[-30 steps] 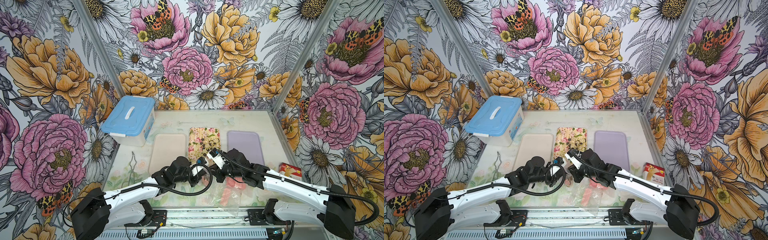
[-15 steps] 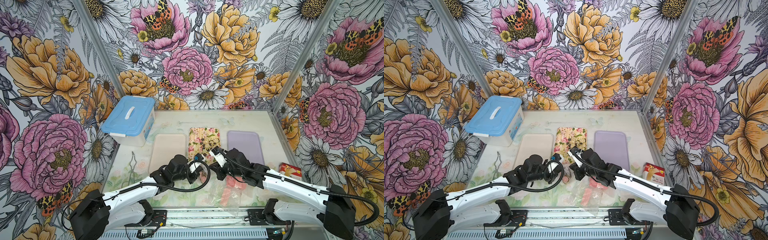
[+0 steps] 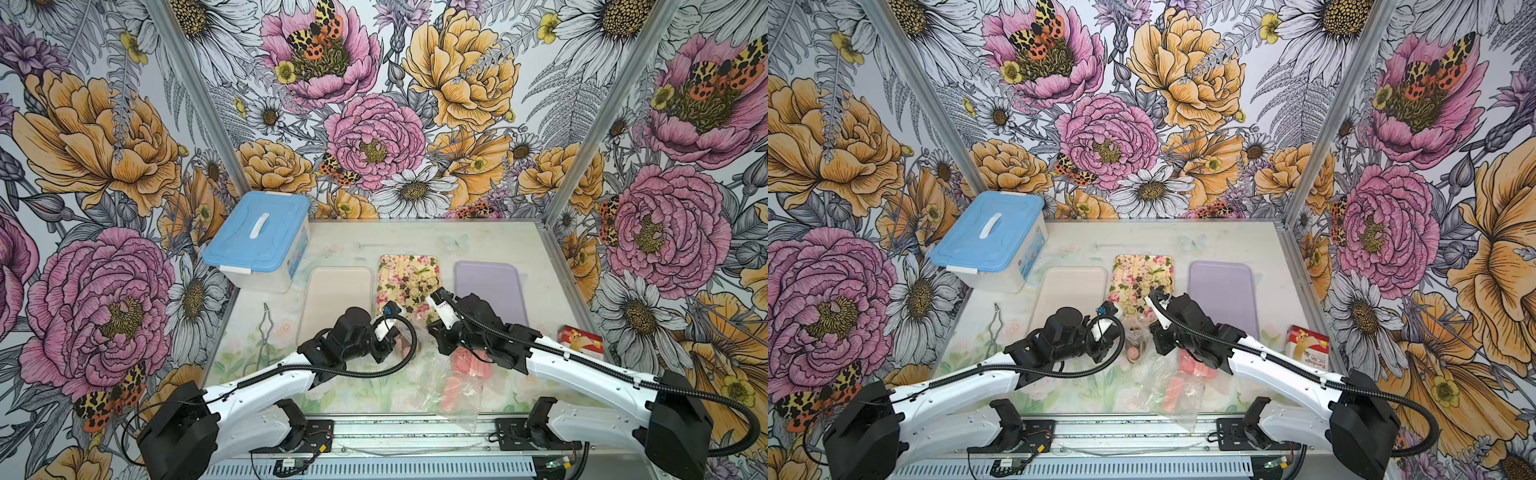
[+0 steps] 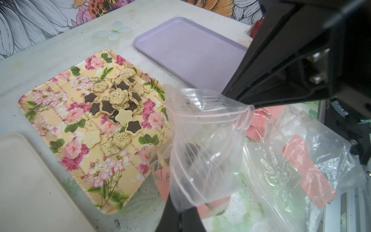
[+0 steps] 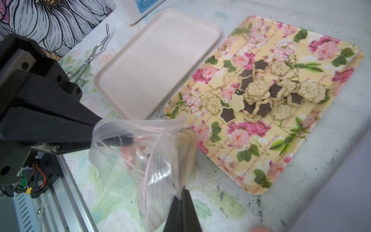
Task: Pour cookies out of the ziploc bag
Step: Open the ziploc bag at the center of the board.
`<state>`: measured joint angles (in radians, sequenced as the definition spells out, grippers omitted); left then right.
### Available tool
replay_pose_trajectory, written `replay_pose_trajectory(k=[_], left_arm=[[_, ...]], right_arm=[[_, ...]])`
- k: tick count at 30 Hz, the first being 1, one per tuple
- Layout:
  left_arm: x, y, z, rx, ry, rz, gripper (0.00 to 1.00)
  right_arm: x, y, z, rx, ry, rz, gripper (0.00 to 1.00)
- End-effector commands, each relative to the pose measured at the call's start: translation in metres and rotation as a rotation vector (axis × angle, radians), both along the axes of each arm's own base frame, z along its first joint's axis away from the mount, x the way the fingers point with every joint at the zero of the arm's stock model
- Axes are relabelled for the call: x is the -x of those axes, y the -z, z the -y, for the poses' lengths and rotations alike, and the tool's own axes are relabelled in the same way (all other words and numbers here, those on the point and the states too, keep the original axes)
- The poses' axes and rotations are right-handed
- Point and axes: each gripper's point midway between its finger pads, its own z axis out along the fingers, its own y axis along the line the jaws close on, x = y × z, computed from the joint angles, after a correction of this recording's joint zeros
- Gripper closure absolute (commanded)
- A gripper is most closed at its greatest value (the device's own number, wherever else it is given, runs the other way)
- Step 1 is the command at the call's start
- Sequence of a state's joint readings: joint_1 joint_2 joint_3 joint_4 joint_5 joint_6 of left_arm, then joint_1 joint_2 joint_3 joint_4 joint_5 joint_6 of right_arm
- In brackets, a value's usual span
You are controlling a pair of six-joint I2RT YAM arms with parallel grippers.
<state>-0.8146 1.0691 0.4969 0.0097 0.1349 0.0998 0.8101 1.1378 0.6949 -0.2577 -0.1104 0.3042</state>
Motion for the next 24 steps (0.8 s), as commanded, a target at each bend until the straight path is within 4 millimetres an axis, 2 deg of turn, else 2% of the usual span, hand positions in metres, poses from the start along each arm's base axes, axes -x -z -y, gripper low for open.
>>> replay_pose_trajectory(k=[1, 3, 4, 8, 20, 24], left_arm=[[-0.003, -0.015, -0.003, 0.038, -0.026, 0.024, 1.0], [-0.003, -0.019, -0.006, 0.052, -0.036, 0.037, 1.0], [-0.003, -0.022, -0.007, 0.068, -0.039, 0.04, 1.0], [-0.001, -0.03, -0.01, 0.109, -0.048, 0.05, 1.0], [-0.001, -0.041, -0.012, 0.164, -0.061, 0.049, 1.0], [-0.007, -0.045, -0.022, 0.154, -0.125, 0.064, 1.0]], right_arm=[[-0.009, -0.013, 0.009, -0.016, 0.066, 0.038, 1.0], [-0.012, -0.013, 0.015, -0.013, 0.104, 0.041, 1.0], [-0.019, -0.012, 0.024, -0.018, 0.148, 0.037, 1.0], [-0.023, -0.015, 0.032, -0.034, 0.185, 0.036, 1.0], [-0.02, -0.021, 0.021, -0.09, 0.132, 0.037, 1.0], [-0.018, -0.03, 0.024, -0.117, 0.134, 0.07, 0.8]])
